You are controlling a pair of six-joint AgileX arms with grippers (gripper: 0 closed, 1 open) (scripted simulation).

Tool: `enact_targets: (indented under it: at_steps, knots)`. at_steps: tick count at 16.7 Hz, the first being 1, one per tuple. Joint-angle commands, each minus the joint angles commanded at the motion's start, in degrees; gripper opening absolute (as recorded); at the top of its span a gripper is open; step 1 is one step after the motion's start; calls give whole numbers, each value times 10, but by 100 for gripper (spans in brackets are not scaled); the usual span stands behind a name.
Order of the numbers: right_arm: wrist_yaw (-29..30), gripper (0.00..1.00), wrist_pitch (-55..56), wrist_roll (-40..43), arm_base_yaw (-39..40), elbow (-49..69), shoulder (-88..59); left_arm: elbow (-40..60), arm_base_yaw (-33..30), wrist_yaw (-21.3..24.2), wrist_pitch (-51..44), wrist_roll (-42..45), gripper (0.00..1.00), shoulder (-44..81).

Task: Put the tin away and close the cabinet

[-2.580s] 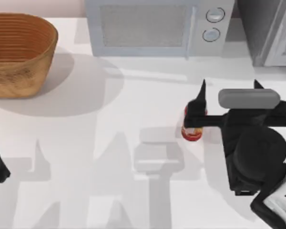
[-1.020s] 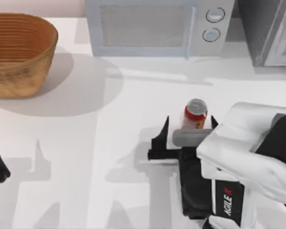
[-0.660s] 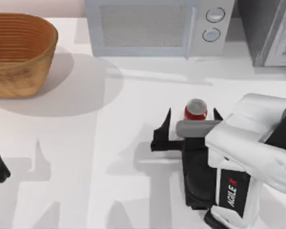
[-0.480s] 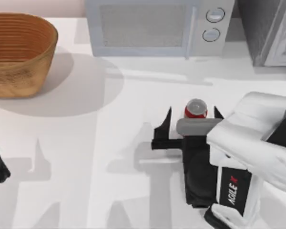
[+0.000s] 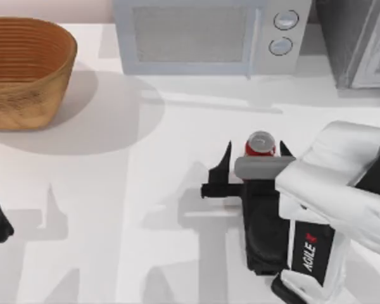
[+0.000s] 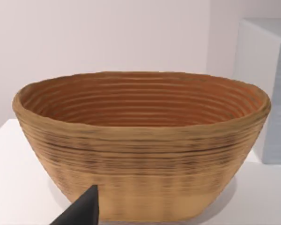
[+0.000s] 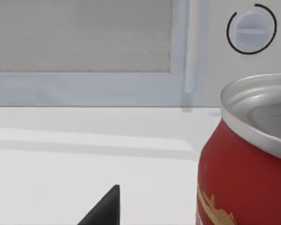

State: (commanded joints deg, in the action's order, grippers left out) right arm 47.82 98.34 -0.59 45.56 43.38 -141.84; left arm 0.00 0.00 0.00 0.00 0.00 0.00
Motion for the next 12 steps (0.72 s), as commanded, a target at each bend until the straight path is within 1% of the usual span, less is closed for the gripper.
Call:
enact_targets:
  at_steps: [9,10,12]
  knots:
    - [0,2,0,0,0,0,0,0,0,0,0,0,100,0]
    - [0,0,0,0,0,0,0,0,0,0,0,0,100,0]
    - [0,0,0,0,0,0,0,0,0,0,0,0,100,0]
